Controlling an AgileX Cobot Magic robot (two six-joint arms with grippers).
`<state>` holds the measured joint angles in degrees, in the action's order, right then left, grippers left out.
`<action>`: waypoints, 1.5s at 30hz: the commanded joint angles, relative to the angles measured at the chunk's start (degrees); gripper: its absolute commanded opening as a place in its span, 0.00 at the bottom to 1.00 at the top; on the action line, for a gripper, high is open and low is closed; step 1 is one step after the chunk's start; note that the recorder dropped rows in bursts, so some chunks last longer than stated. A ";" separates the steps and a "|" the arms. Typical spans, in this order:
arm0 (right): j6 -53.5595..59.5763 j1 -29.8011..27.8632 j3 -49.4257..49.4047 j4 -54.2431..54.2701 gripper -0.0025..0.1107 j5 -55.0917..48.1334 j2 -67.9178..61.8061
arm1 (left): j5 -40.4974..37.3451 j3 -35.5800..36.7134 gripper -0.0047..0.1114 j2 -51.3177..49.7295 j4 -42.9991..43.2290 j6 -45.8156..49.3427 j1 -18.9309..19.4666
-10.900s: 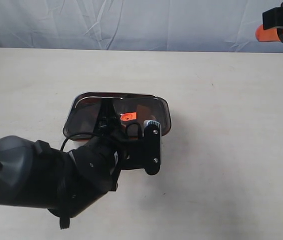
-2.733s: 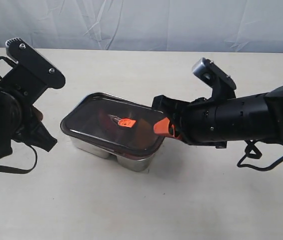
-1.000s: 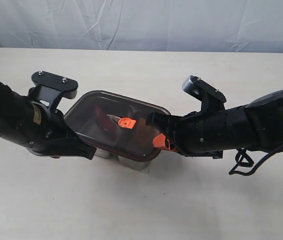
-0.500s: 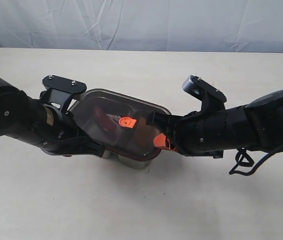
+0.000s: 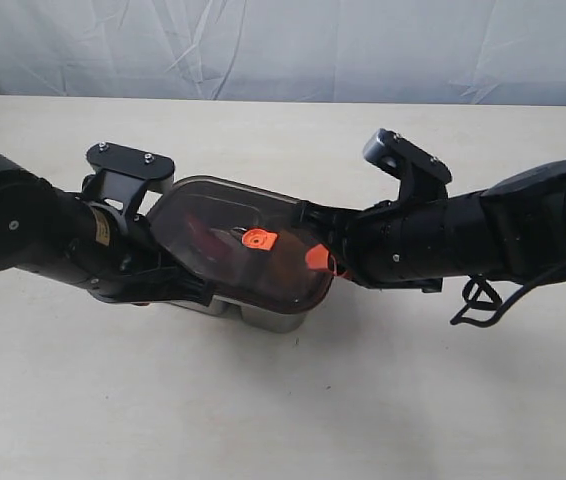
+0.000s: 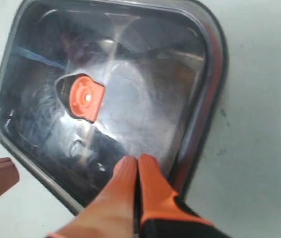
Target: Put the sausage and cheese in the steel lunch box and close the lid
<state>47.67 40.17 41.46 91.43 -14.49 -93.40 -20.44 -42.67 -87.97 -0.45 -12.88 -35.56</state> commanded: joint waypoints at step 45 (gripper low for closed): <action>4.23 -0.16 3.72 -4.78 0.01 16.71 -5.17 | -13.04 -0.29 0.04 17.35 9.21 -0.14 8.01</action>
<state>51.51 40.17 43.96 86.83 3.97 -98.51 -33.90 -42.67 -71.10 8.75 -12.79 -27.86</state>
